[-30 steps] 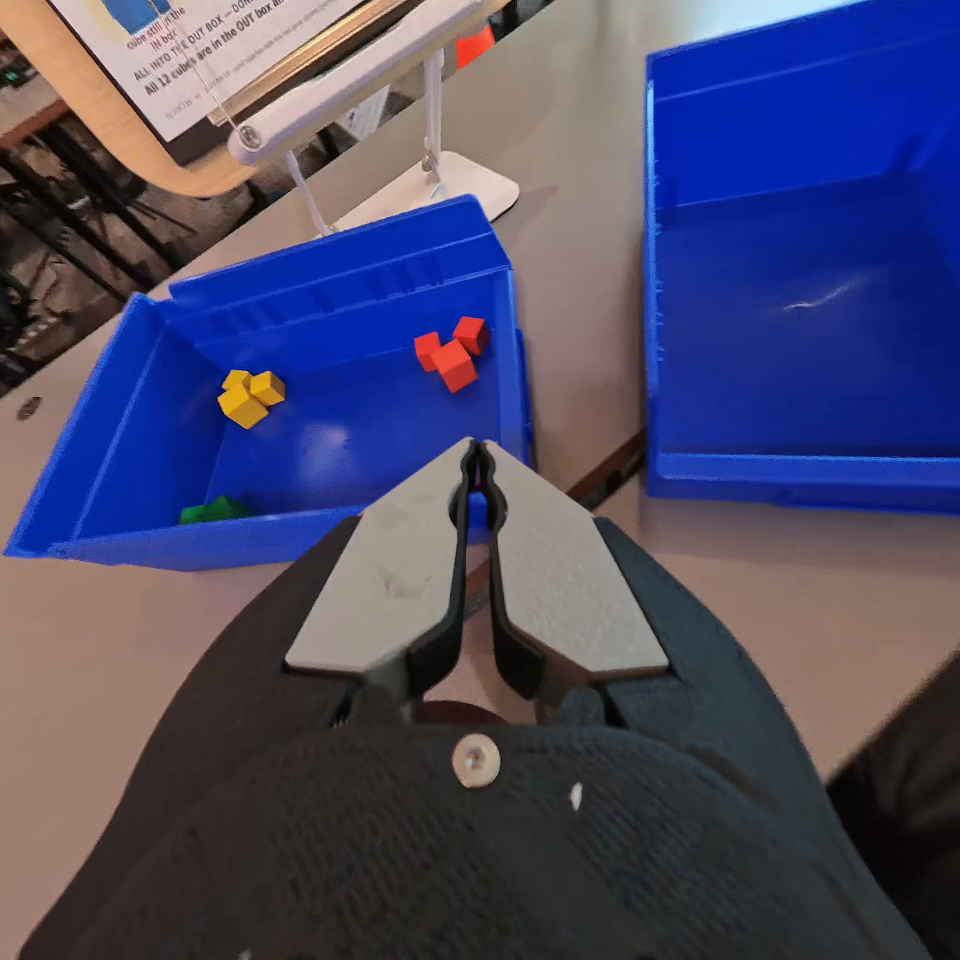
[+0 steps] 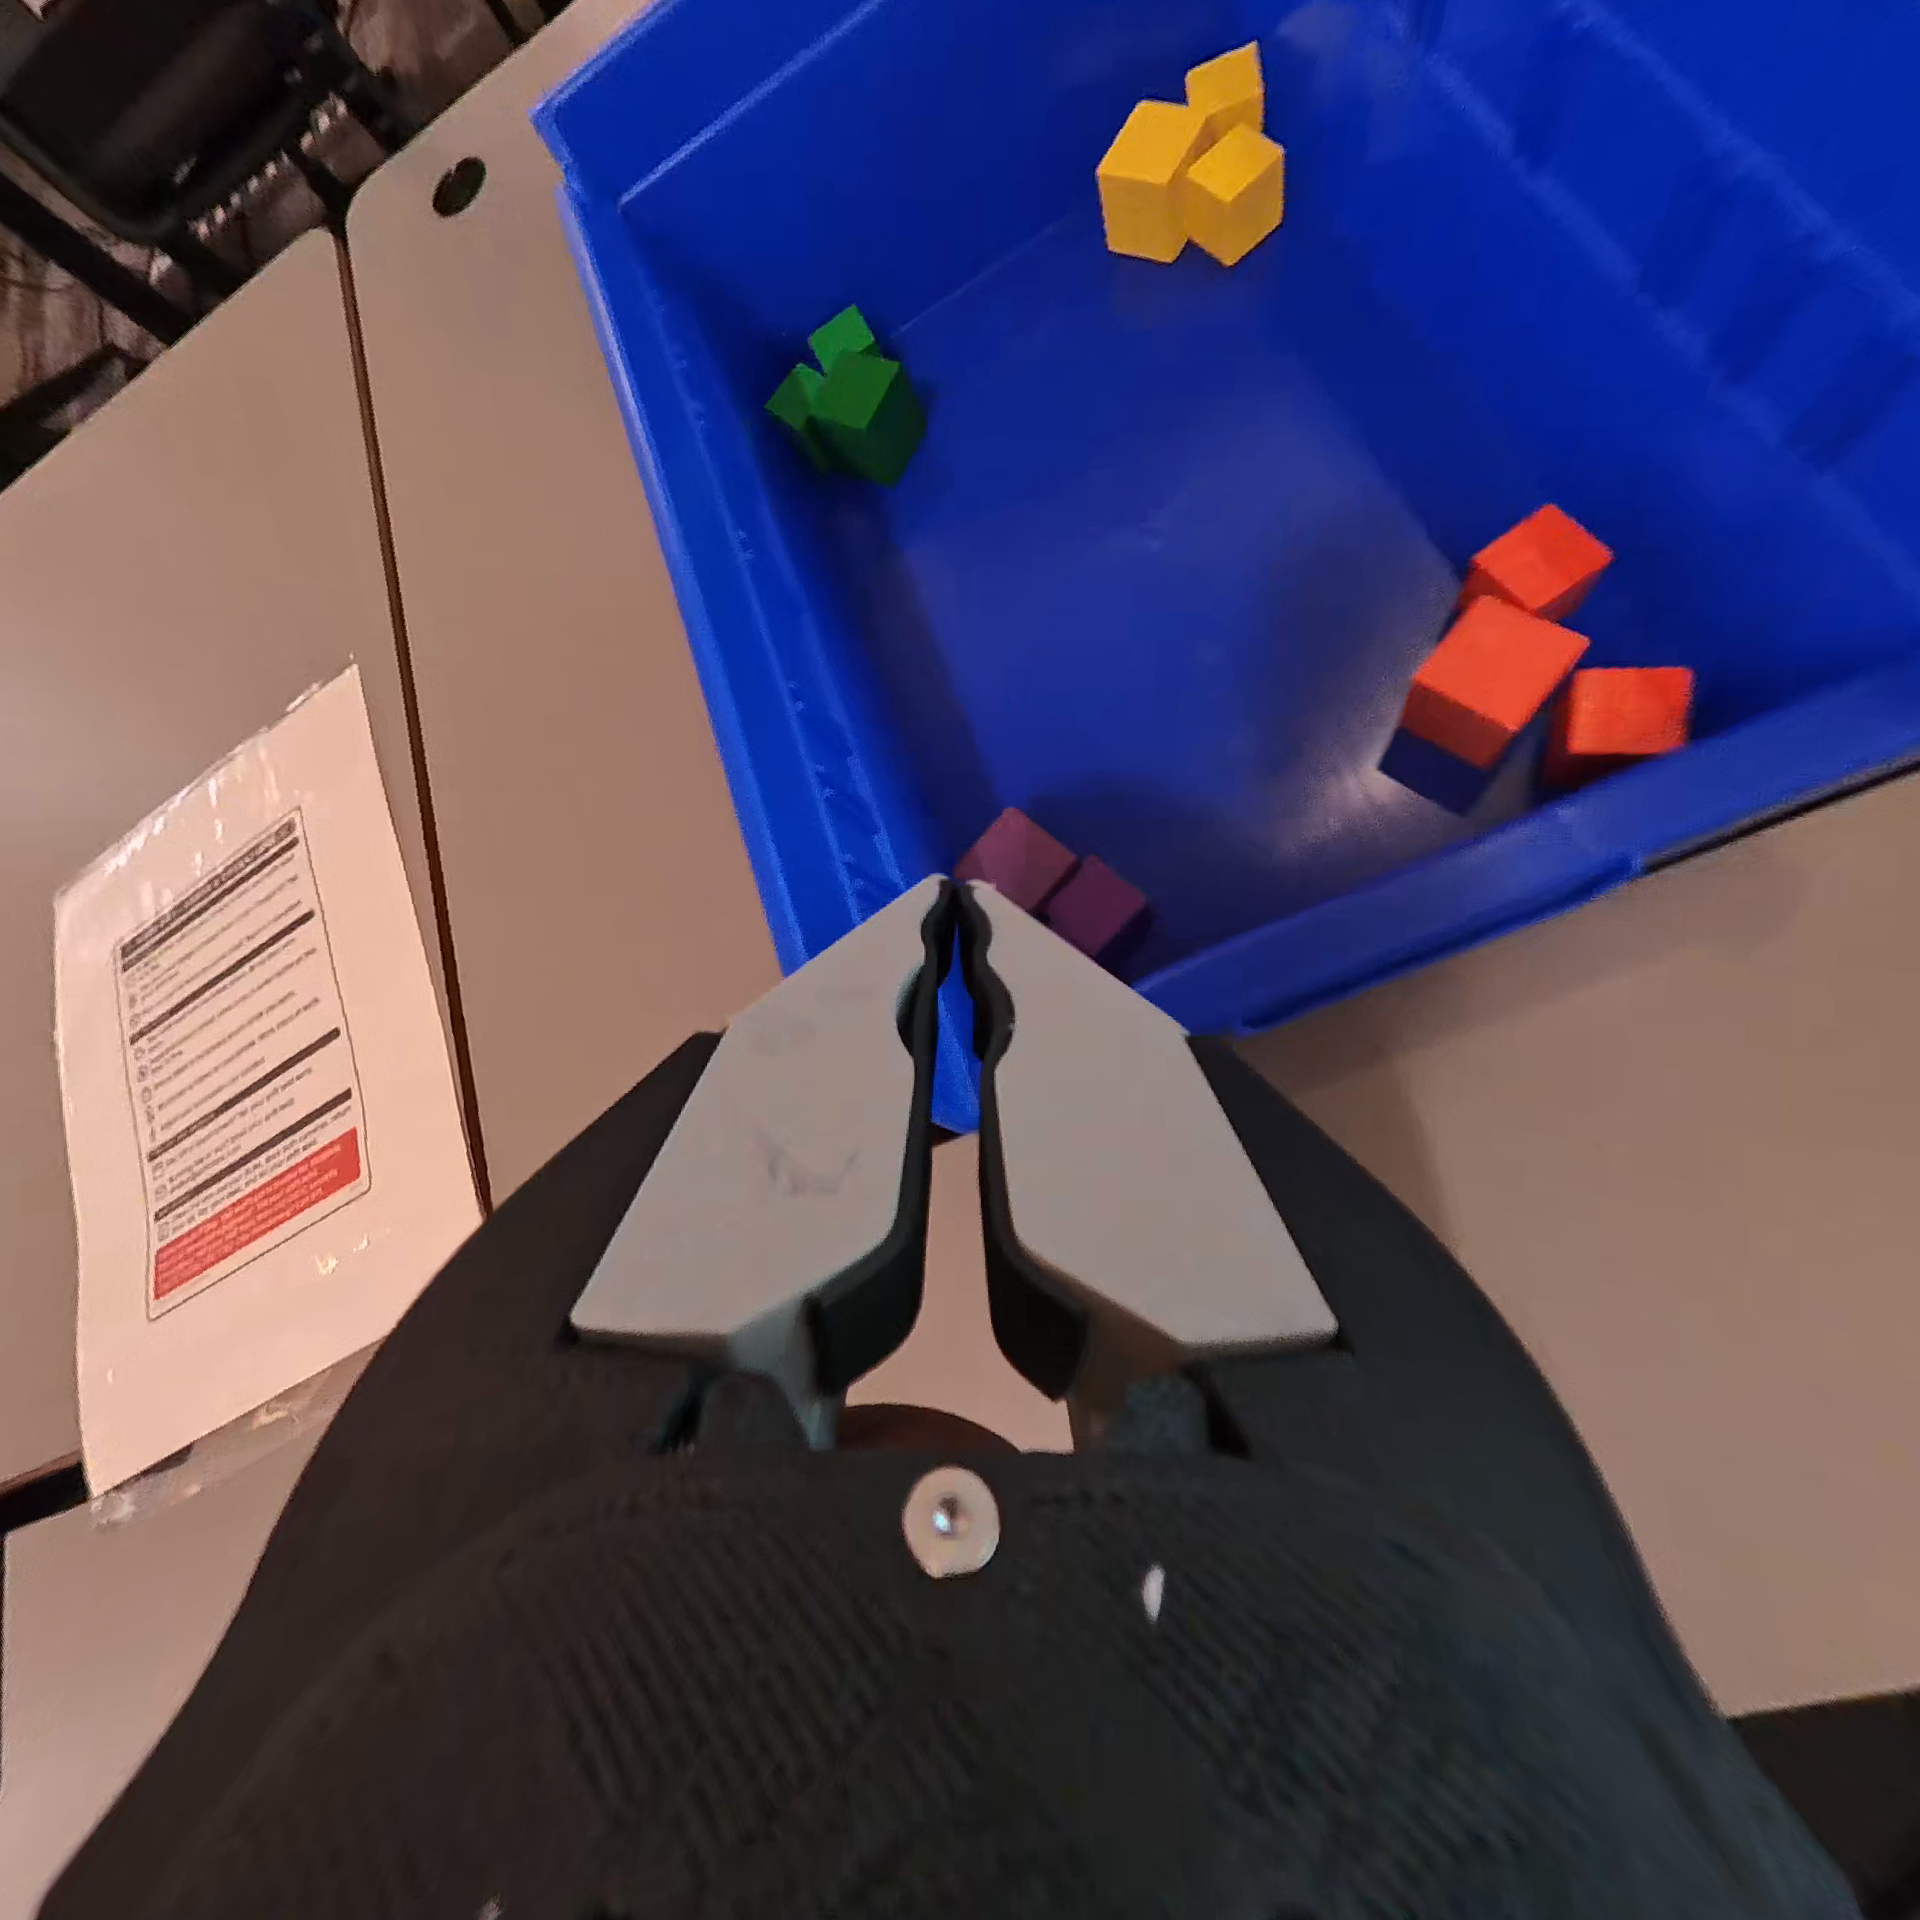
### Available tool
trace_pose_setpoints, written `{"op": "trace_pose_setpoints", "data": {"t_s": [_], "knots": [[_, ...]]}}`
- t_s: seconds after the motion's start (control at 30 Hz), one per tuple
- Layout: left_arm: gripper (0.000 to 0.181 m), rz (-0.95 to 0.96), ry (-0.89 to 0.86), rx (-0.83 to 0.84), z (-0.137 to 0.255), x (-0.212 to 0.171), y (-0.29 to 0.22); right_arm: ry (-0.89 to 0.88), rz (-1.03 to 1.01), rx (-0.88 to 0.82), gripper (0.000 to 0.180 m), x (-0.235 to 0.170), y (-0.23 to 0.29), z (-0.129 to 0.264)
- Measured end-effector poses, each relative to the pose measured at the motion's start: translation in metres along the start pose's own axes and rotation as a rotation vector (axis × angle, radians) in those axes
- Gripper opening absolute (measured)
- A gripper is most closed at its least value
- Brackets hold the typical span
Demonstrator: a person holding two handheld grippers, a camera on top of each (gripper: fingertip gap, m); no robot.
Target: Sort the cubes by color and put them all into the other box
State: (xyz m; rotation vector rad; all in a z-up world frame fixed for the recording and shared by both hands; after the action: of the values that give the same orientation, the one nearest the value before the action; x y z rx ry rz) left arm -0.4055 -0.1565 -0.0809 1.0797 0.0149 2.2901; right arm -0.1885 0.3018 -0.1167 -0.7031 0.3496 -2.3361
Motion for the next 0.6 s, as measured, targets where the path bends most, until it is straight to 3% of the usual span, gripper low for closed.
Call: {"op": "trace_pose_setpoints", "data": {"t_s": [0.27, 0.4, 0.6], "knots": [[0.0, -0.178, -0.043, -0.173, 0.019, -0.028, -0.077, -0.201, -0.18, 0.049, 0.0, 0.005, -0.017, 0.007], [0.0, -0.23, 0.047, -0.229, 0.004, -0.045, -0.109, -0.122, -0.171, 0.051, 0.0, 0.004, -0.019, -0.012], [0.0, -0.194, 0.1, -0.162, -0.031, -0.038, -0.103, -0.104, -0.264, 0.027, 0.0, 0.002, -0.051, -0.036]]}}
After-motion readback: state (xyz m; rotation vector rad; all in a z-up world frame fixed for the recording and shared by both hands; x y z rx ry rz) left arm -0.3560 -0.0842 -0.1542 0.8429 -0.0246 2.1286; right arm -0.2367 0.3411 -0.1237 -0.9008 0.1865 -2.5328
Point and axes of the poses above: each gripper's, where its closed fingertips meet, z back along the fingers, x out of its top, y = z × x across the jaws, the point moved 8 cm from there along z, back along the fingers, and after that the axes turned 6 degrees about z, right-handed, at the moved point
